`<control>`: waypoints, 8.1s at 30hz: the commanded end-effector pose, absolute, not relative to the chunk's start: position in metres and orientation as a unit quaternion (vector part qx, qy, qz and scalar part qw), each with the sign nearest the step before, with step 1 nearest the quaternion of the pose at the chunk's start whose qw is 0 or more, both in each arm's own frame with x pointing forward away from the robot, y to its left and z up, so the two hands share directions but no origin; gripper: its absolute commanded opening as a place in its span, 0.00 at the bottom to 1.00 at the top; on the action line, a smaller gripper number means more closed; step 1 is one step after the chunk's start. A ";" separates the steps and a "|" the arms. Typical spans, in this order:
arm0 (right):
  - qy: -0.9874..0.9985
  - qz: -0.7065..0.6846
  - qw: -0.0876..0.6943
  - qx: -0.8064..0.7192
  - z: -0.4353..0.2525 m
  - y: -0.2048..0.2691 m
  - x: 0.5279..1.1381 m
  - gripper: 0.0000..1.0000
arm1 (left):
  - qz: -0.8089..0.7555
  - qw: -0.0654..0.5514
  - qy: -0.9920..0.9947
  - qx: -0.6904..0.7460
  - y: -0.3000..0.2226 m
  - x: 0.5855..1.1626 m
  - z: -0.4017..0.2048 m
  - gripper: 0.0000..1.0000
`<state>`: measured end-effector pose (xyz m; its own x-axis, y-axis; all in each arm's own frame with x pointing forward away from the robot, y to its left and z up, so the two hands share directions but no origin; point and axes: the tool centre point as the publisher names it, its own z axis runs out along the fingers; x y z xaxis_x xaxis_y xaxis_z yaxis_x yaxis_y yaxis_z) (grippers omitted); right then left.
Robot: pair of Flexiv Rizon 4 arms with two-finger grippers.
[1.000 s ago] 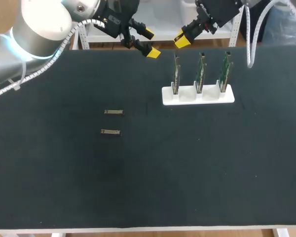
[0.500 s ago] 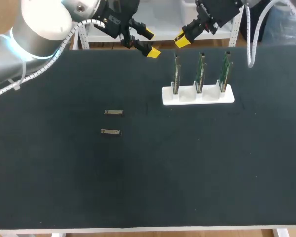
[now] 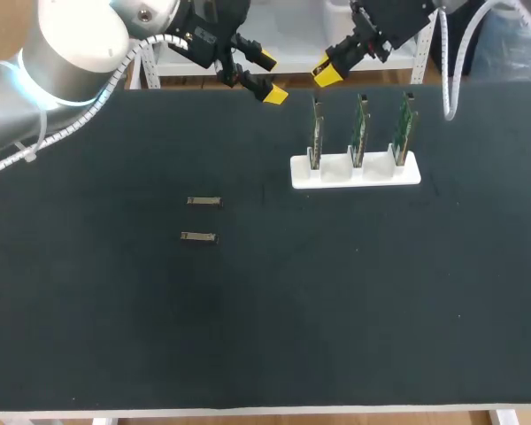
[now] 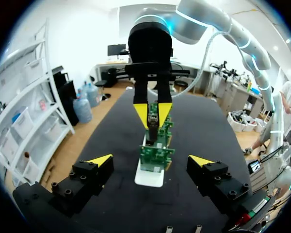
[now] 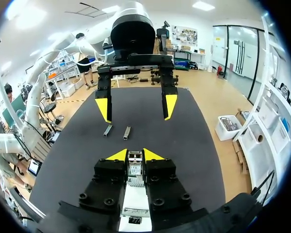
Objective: Pick up the optical module with the left hand, and insert it into the network port with the right hand.
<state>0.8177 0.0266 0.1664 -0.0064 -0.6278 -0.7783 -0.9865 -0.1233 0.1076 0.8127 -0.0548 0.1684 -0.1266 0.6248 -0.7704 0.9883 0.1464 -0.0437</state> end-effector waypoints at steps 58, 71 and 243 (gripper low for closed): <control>0.576 0.393 0.221 -0.682 0.172 0.029 0.830 0.00 | -0.292 0.310 0.692 0.584 -0.055 0.812 0.169 1.00; 0.590 0.383 0.231 -0.672 0.173 0.028 0.829 0.00 | -0.292 0.310 0.692 0.584 -0.055 0.812 0.169 1.00; 0.627 0.313 0.282 -0.655 0.169 0.029 0.825 0.00 | -0.292 0.310 0.692 0.584 -0.055 0.812 0.169 1.00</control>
